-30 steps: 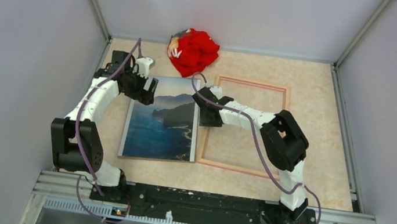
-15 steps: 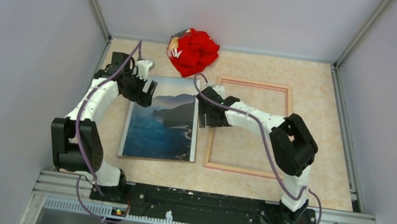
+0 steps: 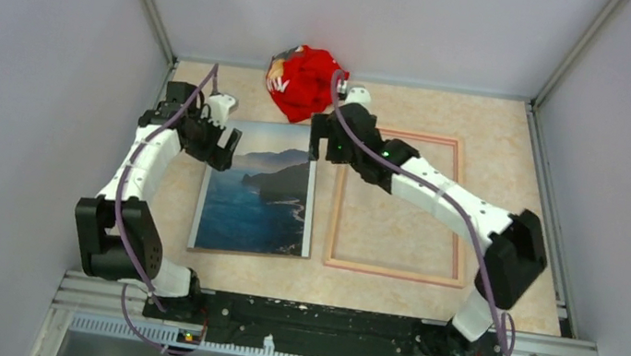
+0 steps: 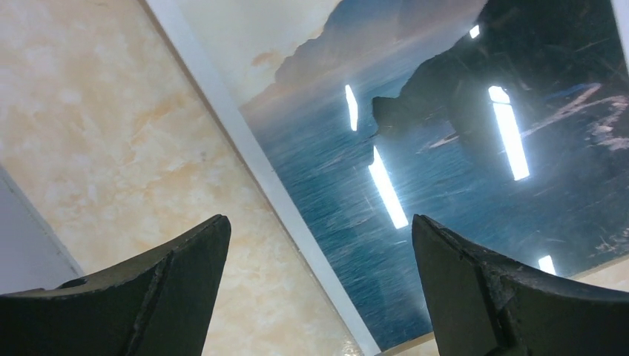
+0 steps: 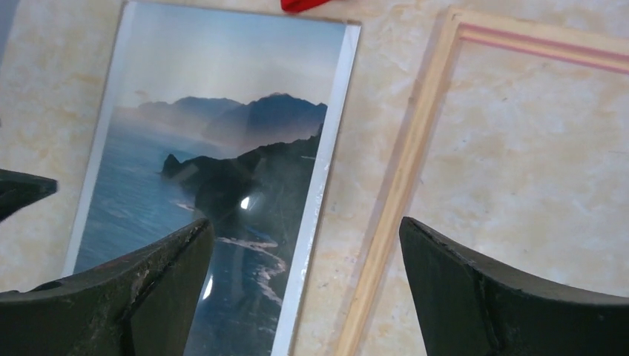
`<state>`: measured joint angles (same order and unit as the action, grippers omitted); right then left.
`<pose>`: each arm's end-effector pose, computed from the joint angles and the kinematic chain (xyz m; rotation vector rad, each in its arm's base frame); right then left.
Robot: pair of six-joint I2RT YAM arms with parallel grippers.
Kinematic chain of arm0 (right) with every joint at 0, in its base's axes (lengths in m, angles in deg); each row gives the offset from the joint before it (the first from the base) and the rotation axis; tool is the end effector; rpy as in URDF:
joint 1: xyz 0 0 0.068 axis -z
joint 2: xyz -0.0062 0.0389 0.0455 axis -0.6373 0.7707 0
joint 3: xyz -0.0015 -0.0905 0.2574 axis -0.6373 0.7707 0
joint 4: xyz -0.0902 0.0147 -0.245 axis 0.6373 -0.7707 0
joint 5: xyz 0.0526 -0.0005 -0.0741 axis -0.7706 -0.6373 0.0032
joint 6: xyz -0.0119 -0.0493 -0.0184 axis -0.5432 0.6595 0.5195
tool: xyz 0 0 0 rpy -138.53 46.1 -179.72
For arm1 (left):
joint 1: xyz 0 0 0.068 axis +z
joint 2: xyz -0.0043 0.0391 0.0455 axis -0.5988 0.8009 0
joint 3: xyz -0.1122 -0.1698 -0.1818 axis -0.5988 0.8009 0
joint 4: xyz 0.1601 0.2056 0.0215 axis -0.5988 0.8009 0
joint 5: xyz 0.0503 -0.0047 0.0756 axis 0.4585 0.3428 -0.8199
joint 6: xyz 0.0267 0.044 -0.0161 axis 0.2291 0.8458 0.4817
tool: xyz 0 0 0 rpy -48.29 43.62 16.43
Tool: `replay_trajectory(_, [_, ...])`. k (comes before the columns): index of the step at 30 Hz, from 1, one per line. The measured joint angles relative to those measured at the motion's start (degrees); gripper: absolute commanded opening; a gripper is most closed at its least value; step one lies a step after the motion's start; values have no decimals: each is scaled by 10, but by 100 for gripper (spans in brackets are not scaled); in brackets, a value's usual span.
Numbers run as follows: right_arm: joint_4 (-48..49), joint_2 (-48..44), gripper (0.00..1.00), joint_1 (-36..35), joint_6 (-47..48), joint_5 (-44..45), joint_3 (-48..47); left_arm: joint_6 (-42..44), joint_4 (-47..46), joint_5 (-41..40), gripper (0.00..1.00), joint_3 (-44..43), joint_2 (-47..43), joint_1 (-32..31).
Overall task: Put the photo into the frame
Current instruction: Pick up the photo frame item at the center of the board.
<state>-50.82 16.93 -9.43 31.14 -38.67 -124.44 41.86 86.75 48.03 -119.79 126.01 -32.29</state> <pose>0.2584 0.2789 0.3339 -0.2167 2.1318 0.4047 0.2949 0.0138 0.2776 0.5353 2.4788 -0.1488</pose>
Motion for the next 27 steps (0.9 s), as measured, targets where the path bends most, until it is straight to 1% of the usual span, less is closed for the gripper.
replay_trajectory(2, [-5,51,94,-1,-13,-11,-24,2,-2,-9,94,0,1,8])
replay_trajectory(4, [-10,91,94,-3,-26,-24,-31,6,-11,-28,89,0,3,17])
replay_trajectory(5, [-13,109,93,-5,-33,-33,-31,9,-19,-41,86,1,4,21])
replay_trajectory(7, [-19,140,90,-7,-49,-52,-31,13,-47,-70,80,8,8,32])
replay_trajectory(9, [-20,161,88,-8,-63,-68,-31,18,-82,-107,76,25,13,45])
replay_trajectory(13, [-18,195,88,-9,-88,-92,-31,33,-157,-177,73,85,18,66])
replay_trajectory(17, [-17,223,88,-9,-110,-113,-31,48,-210,-225,72,134,27,79])
replay_trajectory(22, [-16,242,87,-9,-130,-129,-31,56,-255,-243,71,151,63,88])
replay_trajectory(27, [-2,242,86,-9,-146,-145,-27,52,-266,-234,70,156,88,89])
